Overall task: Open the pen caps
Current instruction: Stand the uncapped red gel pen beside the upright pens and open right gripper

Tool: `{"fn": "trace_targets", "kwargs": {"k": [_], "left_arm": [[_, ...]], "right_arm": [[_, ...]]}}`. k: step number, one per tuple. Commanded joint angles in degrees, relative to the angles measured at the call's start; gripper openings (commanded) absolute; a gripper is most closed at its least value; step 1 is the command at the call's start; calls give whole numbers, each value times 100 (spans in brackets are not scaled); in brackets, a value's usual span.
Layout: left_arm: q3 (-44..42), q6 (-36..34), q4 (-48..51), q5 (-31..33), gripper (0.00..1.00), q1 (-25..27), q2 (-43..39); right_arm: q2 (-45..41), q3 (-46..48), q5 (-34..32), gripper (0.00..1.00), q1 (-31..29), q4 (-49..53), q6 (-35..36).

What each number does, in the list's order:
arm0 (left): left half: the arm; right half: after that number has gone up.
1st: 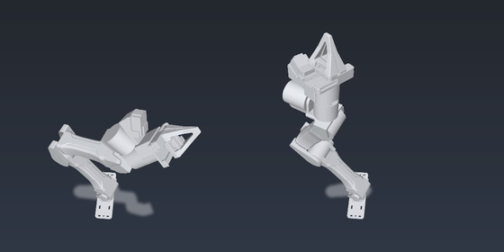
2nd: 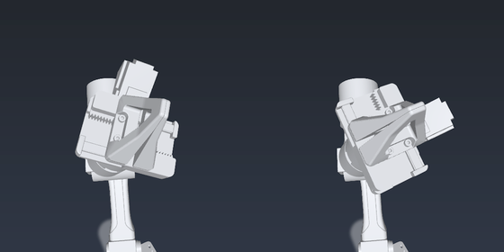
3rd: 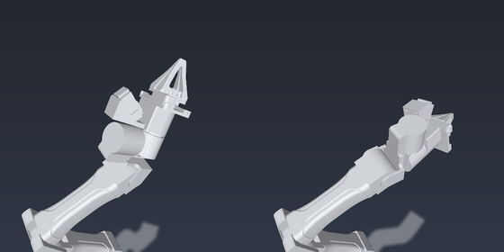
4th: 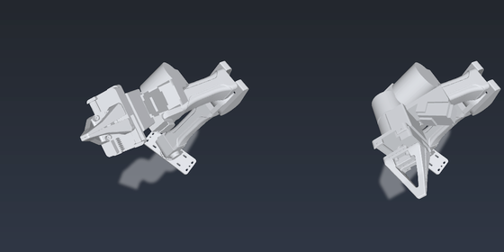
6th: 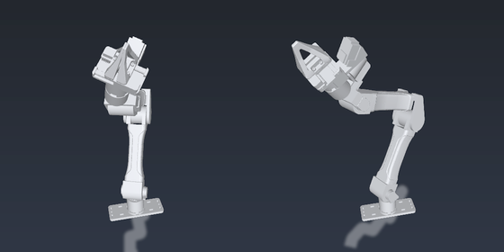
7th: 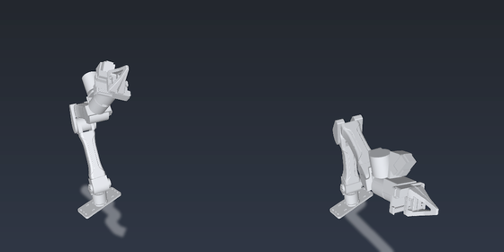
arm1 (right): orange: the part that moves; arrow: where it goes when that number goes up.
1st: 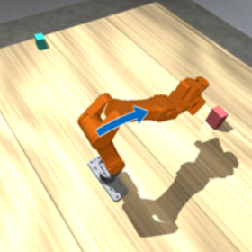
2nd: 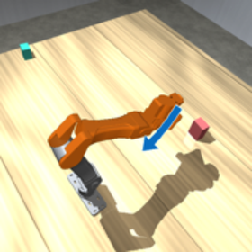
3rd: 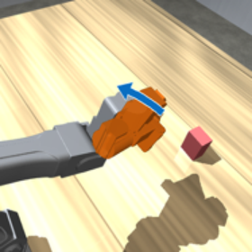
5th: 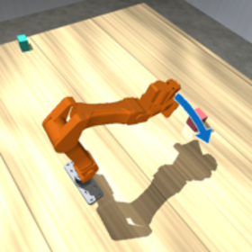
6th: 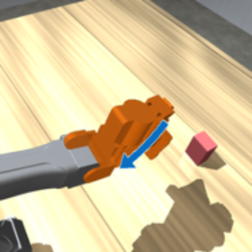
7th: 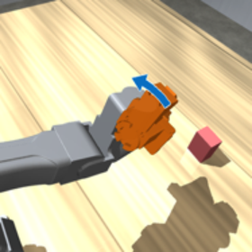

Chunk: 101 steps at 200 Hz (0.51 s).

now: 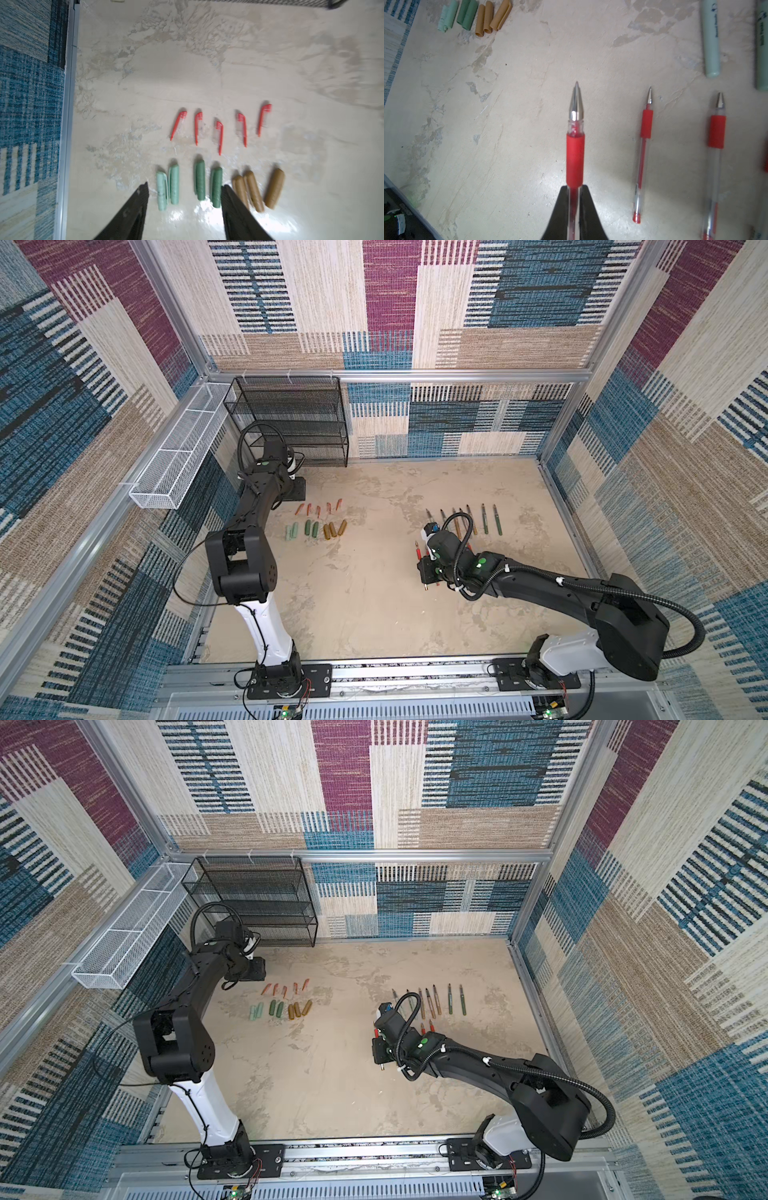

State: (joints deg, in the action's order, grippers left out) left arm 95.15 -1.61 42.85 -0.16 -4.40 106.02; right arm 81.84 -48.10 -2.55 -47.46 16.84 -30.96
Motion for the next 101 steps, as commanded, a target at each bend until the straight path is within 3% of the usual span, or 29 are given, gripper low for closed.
{"fn": "trace_targets", "kwargs": {"k": [1, 14, 19, 28, 45, 68, 101], "left_arm": [[-647, 253, -396, -551, 64, -4, -738], [-1073, 325, -583, -797, 70, -4, -1256], [-1250, 350, -647, -902, 77, 1, -1436], [-1563, 367, -785, -1081, 79, 1, -1758], [-2239, 433, -1141, -1237, 95, 1, -2399], [-3014, 416, -1585, -1381, 100, 0, -3139], [-3620, 285, -1813, -1447, 99, -8, -3842]], "right_arm": [[257, -249, -63, 3, 74, 270, 54], [504, -437, -57, 3, 114, 403, 106], [593, -525, -53, 3, 124, 471, 132], [758, -677, -50, 3, 123, 579, 156], [1018, -808, -75, 5, 152, 635, 160], [1421, -1071, -90, 5, 207, 793, 160], [1876, -1361, -162, 6, 253, 925, 147]]}}
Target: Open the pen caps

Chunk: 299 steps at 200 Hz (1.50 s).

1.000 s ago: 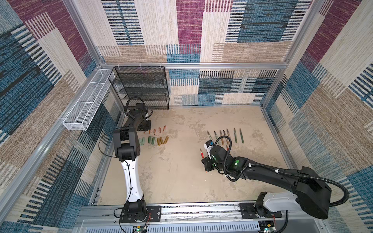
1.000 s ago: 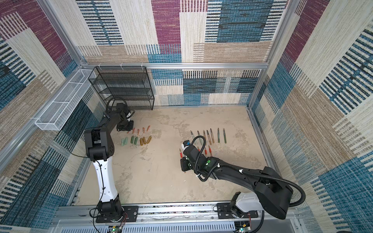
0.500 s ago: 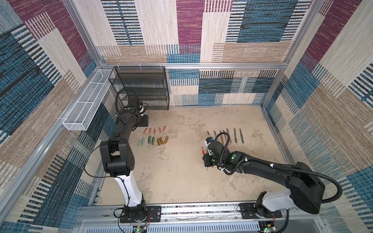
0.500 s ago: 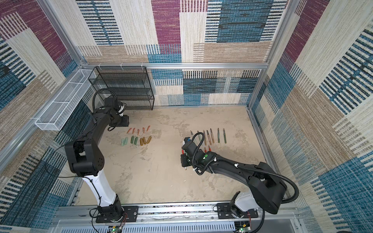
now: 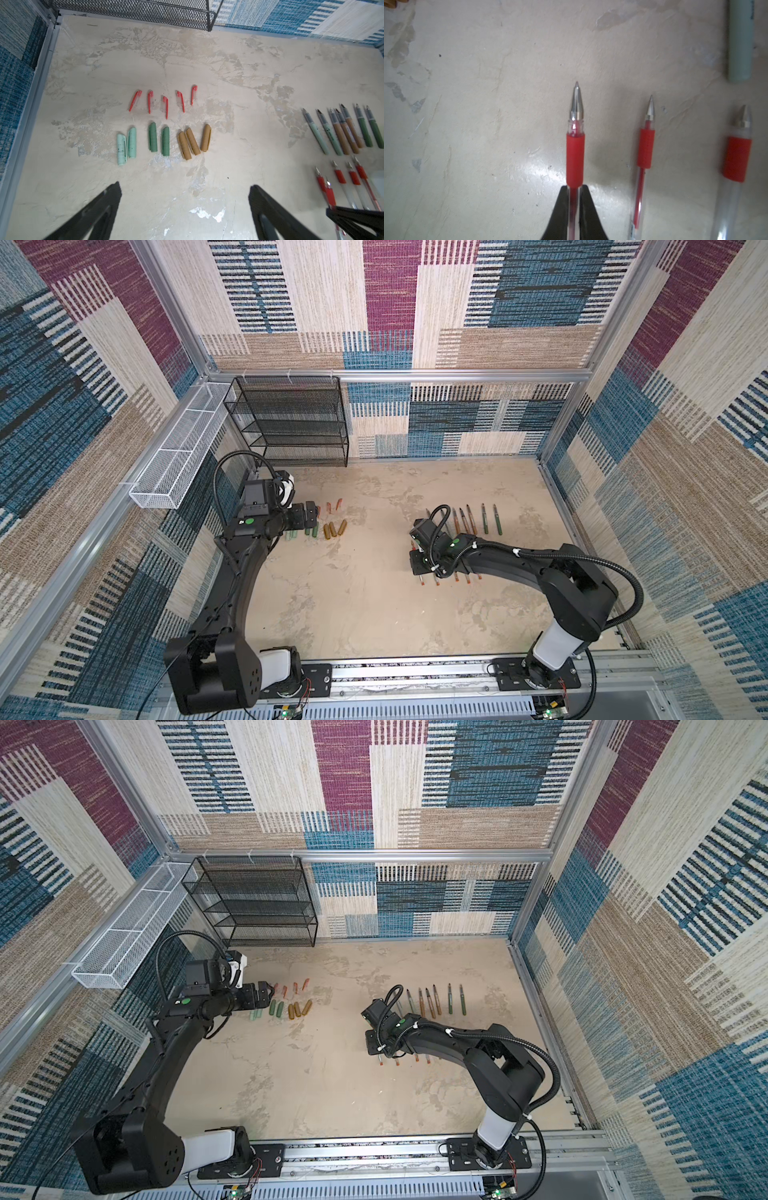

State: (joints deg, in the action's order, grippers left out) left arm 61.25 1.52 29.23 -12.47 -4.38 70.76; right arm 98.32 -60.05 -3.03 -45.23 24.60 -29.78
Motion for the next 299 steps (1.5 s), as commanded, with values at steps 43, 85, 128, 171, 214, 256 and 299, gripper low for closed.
{"fn": "trace_targets", "kwargs": {"k": [43, 85, 128, 171, 214, 256, 299], "left_arm": [[-351, 10, -489, -296, 99, -63, -493], [-339, 99, -482, -370, 99, -107, -500], [-300, 68, -437, -294, 99, -124, -511], [-291, 82, -458, -318, 99, -124, -504], [-289, 116, -496, -265, 99, -107, -474], [-521, -118, -702, -72, 99, -72, -455], [-1480, -446, -1859, -12, 99, -72, -567]], "right_arm": [[569, -375, -189, 9, 75, 344, -48], [719, -362, -411, 14, 121, 485, -98], [623, -363, -400, 27, 130, 540, -120], [243, -560, -414, 31, 133, 585, -39], [-746, -568, -789, 43, 316, 276, 209], [-1965, -26, -1414, 74, 745, -497, 977], [-3125, 1001, -1926, 99, 1376, -1567, 1650]]}}
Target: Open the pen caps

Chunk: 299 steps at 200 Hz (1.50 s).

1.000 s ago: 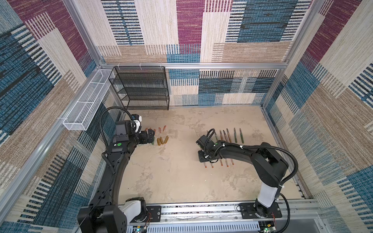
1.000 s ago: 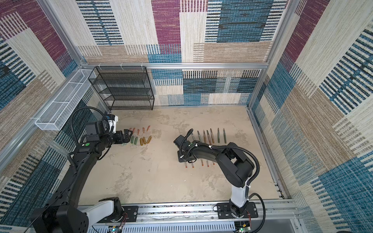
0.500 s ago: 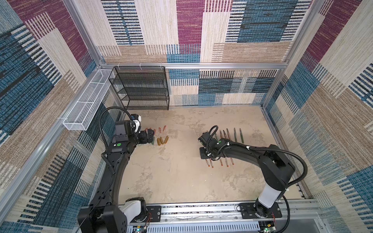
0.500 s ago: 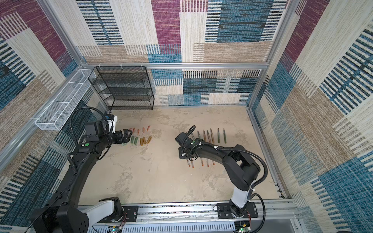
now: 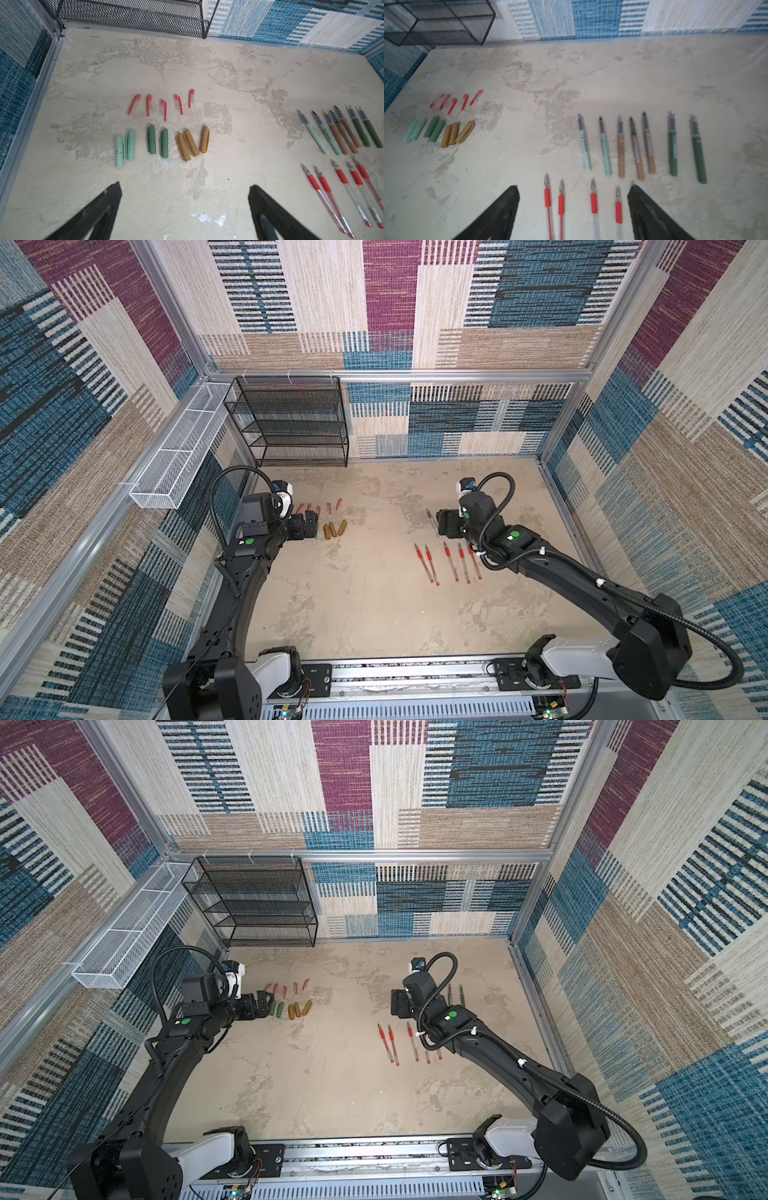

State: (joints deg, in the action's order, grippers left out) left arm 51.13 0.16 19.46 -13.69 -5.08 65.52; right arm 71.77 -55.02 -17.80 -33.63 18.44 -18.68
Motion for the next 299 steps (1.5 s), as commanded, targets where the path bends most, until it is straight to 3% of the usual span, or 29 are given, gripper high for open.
{"fn": "trace_targets", "kwargs": {"k": [1, 42, 99, 112, 170, 205, 227, 263, 287, 299], "left_arm": [[-484, -317, -913, 116, 99, -2, -45], [-1686, -455, -2779, 17, 99, -2, 28], [-3044, -492, -5619, -98, 99, -2, 616], [-3171, -502, -5897, -120, 99, 6, 734], [-3558, -193, -7428, 167, 99, 60, 1493], [-3626, -95, -8160, 524, 99, 117, 2100], [-3392, -161, -7448, 430, 99, 138, 1973], [-2640, 181, -6313, 1166, 99, 139, 2160], [-2644, 160, -6415, 1176, 99, 147, 2203], [-2574, 140, -6221, 1204, 99, 181, 2178]], "right_arm": [[-496, 531, -455, 100, 234, -984, 549], [-1319, 1765, -720, 100, 876, -2316, 1161], [-1323, 3494, 420, 100, 1550, -4909, 2616], [-1241, 3860, 562, 100, 1627, -5540, 2876], [-648, 4723, 1279, 100, 2544, -7409, 2502], [44, 4683, 1287, 100, 2745, -8207, 2459], [581, 4475, 1383, 100, 2790, -8557, 2562], [1293, 4112, 1329, 100, 3010, -8646, 2254], [1716, 4372, 1688, 100, 3394, -9520, 1899], [1595, 4292, 1699, 100, 3406, -9128, 1875]]}}
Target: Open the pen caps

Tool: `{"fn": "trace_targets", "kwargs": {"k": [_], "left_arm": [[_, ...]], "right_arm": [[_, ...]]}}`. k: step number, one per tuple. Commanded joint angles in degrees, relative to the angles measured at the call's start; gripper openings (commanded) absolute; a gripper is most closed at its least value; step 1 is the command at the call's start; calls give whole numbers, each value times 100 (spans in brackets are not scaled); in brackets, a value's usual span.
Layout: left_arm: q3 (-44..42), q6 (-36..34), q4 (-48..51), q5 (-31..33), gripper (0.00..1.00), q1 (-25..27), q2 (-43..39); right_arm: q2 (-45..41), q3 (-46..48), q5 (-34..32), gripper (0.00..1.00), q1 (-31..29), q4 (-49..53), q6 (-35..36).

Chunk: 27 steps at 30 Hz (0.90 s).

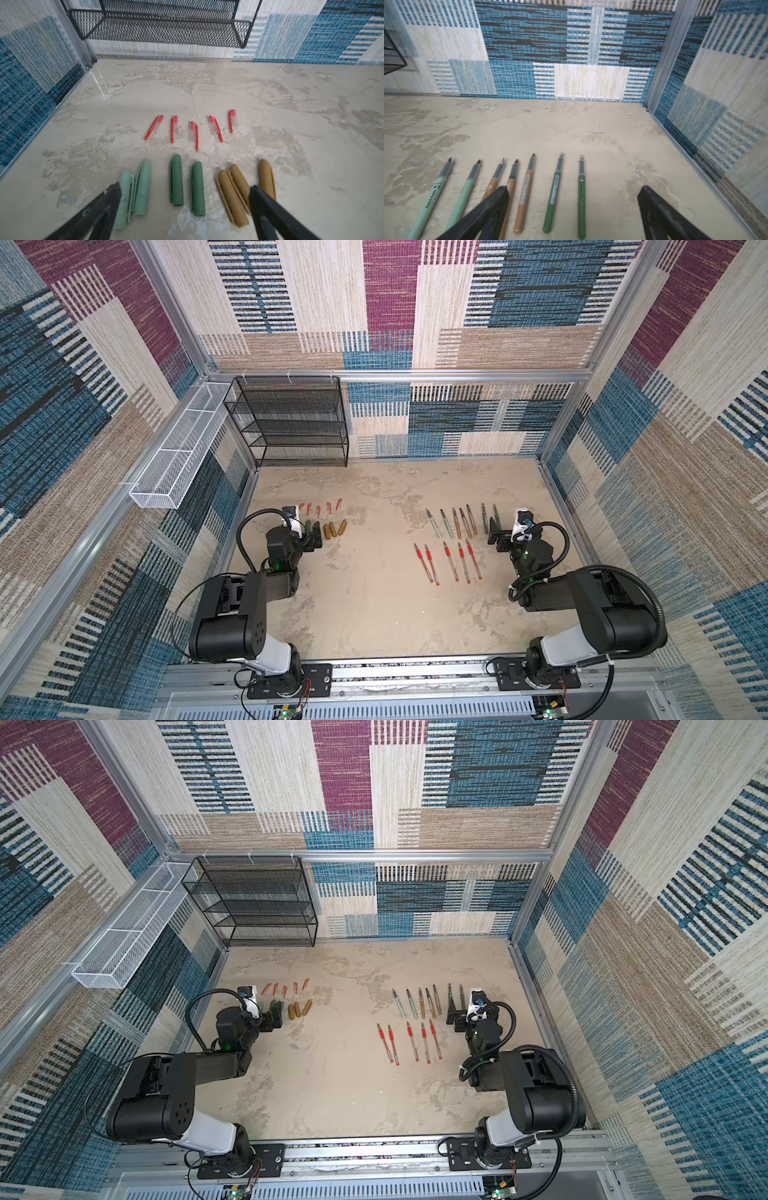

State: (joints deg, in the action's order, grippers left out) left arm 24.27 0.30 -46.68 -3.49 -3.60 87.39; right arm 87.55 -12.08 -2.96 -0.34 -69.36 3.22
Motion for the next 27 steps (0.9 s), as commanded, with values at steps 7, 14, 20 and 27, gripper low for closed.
{"fn": "trace_targets", "kwargs": {"k": [7, 14, 20, 27], "left_arm": [[148, 38, 429, 361, 99, 148, 0], [175, -30, 446, 489, 99, 237, 25], [157, -56, 352, 542, 99, 269, 55], [119, -62, 317, 527, 99, 272, 28]], "right_arm": [[51, 52, 212, 100, 81, -524, -287], [29, -8, 296, 100, 84, -381, -261], [50, -48, 301, 100, 82, -335, -265], [29, -13, 303, 100, 81, -374, -261]]}}
